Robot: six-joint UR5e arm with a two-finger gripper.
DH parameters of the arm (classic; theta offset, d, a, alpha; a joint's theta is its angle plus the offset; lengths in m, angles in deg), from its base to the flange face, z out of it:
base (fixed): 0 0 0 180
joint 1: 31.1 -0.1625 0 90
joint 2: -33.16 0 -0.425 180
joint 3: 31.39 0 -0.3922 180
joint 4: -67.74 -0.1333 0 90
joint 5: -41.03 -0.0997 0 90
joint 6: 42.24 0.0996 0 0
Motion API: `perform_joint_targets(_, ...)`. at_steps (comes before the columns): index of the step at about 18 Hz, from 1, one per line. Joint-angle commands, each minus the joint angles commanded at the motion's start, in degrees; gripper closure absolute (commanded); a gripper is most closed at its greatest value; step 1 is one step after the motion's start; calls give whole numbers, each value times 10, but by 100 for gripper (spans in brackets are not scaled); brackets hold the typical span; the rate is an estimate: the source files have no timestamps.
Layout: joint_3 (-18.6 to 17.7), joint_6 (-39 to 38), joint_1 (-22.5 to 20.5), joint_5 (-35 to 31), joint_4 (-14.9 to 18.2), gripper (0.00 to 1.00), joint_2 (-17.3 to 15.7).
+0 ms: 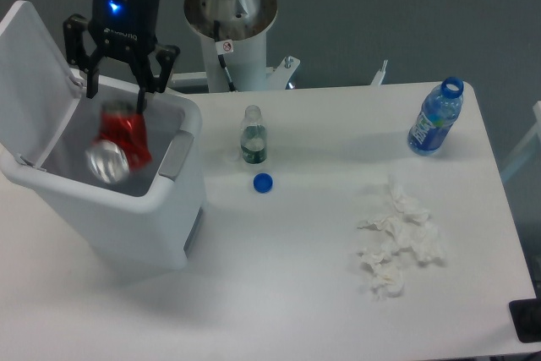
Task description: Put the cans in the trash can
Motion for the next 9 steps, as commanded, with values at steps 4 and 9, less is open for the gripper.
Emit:
perform_joint_targets(4,2,0,0,0,-1,22,-2)
perform_joint_targets(9,18,4,-26,-17,-9,1,-9)
